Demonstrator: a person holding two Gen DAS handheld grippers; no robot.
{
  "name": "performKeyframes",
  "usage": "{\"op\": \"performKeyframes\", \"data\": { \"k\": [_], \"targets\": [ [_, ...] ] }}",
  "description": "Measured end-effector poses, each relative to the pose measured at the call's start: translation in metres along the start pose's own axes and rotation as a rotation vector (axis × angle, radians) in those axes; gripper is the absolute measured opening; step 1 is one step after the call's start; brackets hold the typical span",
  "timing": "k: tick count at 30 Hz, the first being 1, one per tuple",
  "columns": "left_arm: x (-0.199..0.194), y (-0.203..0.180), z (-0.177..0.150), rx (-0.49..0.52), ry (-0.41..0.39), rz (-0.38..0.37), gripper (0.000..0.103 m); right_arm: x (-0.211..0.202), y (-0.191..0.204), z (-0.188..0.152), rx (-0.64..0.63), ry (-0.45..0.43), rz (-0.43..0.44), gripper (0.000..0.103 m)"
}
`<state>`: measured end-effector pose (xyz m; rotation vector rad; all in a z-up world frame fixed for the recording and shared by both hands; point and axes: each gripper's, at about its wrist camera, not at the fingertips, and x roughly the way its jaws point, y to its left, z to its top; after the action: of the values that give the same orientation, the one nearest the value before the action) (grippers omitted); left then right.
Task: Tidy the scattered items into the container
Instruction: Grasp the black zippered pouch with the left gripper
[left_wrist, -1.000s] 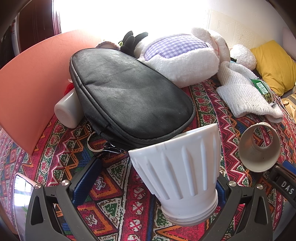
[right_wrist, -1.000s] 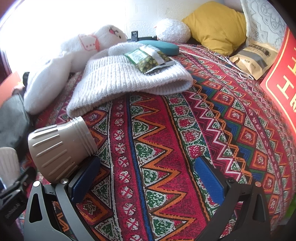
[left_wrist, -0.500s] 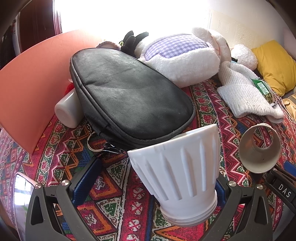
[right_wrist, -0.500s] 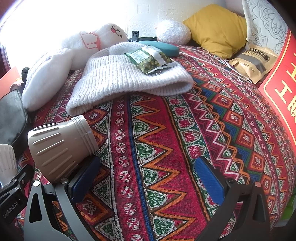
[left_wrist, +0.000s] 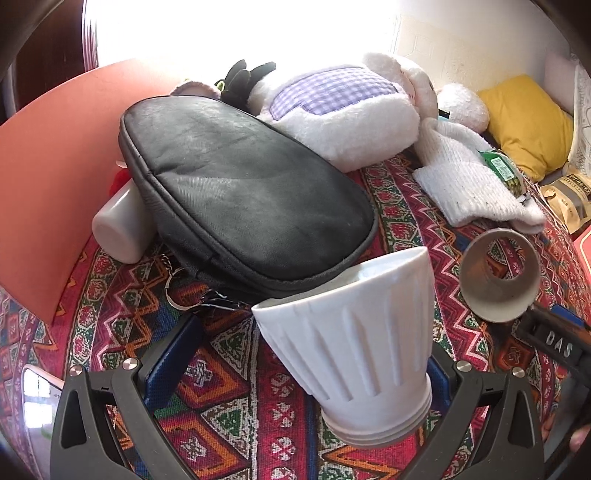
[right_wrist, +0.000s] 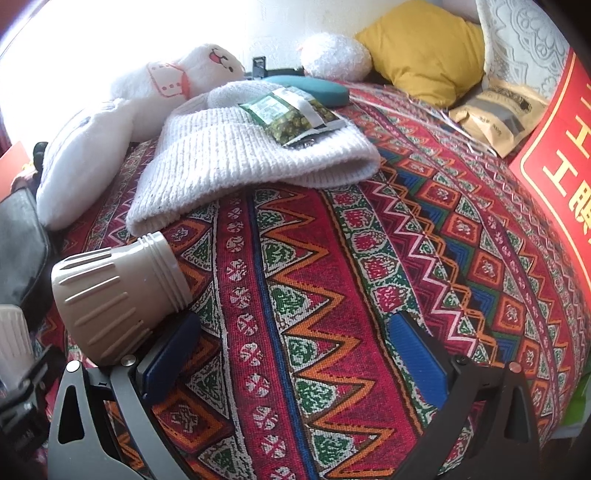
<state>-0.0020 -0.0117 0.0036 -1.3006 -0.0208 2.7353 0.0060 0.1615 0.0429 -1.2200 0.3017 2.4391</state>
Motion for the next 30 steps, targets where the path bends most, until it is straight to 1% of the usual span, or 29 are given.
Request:
{"op": "performKeyframes", "data": {
  "k": [2,4,6,10,12,16,19,21,22,24,27,30],
  "targets": [
    [-0.001,0.002,0.001,-0.004,0.012,-0.011,0.103,0.001,0.001,0.002,0.024,0.008,-0.013,0.102],
    [0.0,0.006,0.005,-0.035,0.028,-0.043,0.103,0.002,0.003,0.001,0.023,0.006,-0.021,0.102],
    [-0.003,0.015,0.007,-0.089,0.033,-0.093,0.103,0.002,0.002,0.001,0.019,0.01,-0.016,0.102],
    [-0.007,0.019,0.009,-0.101,0.061,-0.137,0.103,0.001,0.001,0.003,-0.002,0.031,0.008,0.102],
    [-0.01,0.019,0.008,-0.114,0.06,-0.15,0.103,0.002,0.001,0.004,-0.014,0.047,0.017,0.102],
    [-0.012,0.019,0.012,-0.124,0.063,-0.139,0.103,0.001,0.001,0.003,-0.022,0.05,0.02,0.102],
    [-0.026,0.029,0.017,-0.185,0.01,-0.199,0.103,0.001,0.001,0.002,-0.019,0.045,0.019,0.103],
    [-0.039,0.034,0.021,-0.202,-0.054,-0.236,0.103,0.001,0.001,0.002,-0.019,0.044,0.02,0.103],
    [-0.044,0.035,0.023,-0.203,-0.078,-0.243,0.103,0.001,0.001,0.002,-0.017,0.044,0.022,0.103],
    [-0.044,0.039,0.03,-0.213,-0.091,-0.263,0.103,0.0,0.0,0.002,-0.014,0.044,0.025,0.103],
    [-0.029,0.055,0.04,-0.263,-0.052,-0.296,0.103,-0.001,-0.001,0.003,-0.01,0.048,0.033,0.103],
    [-0.007,0.076,0.045,-0.354,0.024,-0.369,0.103,-0.004,-0.005,0.008,0.013,0.078,0.08,0.102]
  ]
}}
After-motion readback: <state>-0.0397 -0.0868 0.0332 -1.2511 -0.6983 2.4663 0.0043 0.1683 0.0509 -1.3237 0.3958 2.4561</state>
